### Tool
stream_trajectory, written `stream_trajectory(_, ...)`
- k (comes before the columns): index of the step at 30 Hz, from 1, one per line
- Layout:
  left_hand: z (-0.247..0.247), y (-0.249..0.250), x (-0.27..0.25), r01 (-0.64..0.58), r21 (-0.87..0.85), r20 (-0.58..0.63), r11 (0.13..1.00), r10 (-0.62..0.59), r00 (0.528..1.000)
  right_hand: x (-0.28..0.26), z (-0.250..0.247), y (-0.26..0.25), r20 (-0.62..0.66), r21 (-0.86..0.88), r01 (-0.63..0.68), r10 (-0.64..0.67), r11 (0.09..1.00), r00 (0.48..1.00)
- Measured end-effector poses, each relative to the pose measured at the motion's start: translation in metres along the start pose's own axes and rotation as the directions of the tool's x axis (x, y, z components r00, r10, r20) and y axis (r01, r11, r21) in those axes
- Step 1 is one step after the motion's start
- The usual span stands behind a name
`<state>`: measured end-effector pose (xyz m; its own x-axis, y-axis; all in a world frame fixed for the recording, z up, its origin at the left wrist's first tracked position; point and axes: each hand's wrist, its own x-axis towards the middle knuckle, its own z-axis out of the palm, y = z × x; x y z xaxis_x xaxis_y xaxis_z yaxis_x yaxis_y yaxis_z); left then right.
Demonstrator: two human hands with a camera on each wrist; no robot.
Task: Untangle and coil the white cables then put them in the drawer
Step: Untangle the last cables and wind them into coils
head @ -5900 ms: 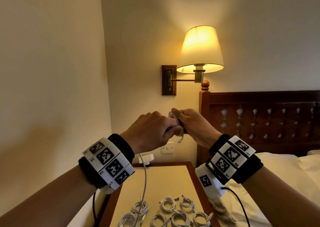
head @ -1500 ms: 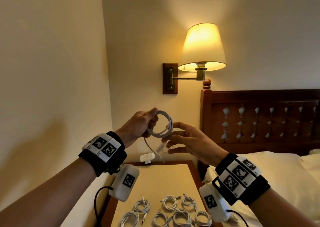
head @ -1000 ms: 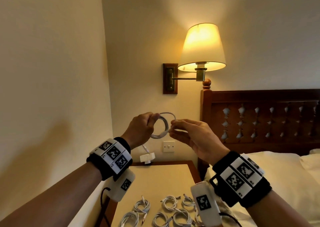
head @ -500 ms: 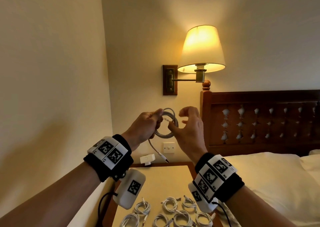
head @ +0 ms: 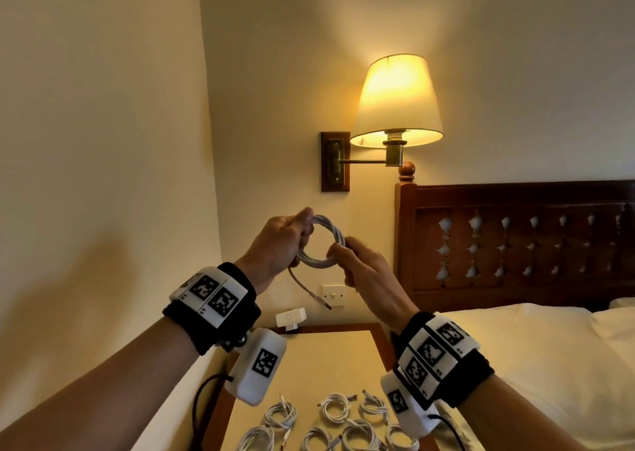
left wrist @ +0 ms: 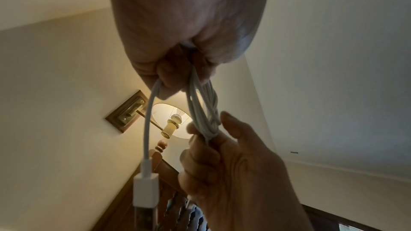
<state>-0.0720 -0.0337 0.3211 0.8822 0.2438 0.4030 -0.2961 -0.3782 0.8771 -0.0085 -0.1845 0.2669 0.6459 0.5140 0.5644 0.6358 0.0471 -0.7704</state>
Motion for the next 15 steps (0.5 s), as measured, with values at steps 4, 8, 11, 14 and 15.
stream_trajectory(4,-0.001,-0.001,0.002,0.0,-0.018,0.012,1.0,0.001,1.0,0.003,0.0,-0.007,0.063,0.328,-0.12,0.106,0.937,0.992)
stream_trajectory(8,-0.001,-0.006,0.001,0.018,-0.042,0.052,0.999,-0.016,0.999,-0.001,0.004,-0.013,0.125,0.643,-0.216,0.177,0.735,0.976)
stream_trajectory(11,-0.003,-0.012,-0.001,0.025,-0.044,0.088,0.999,-0.021,0.996,0.002,0.006,-0.015,0.083,0.63,-0.234,0.234,0.741,0.969)
stream_trajectory(14,-0.011,-0.021,-0.002,-0.052,0.014,0.102,0.999,0.051,0.993,0.005,0.004,-0.017,0.031,0.623,-0.241,0.285,0.744,0.958)
stream_trajectory(15,-0.014,-0.024,-0.003,-0.086,0.025,0.111,0.996,0.083,0.99,0.006,0.002,-0.017,0.017,0.634,-0.242,0.3,0.735,0.954)
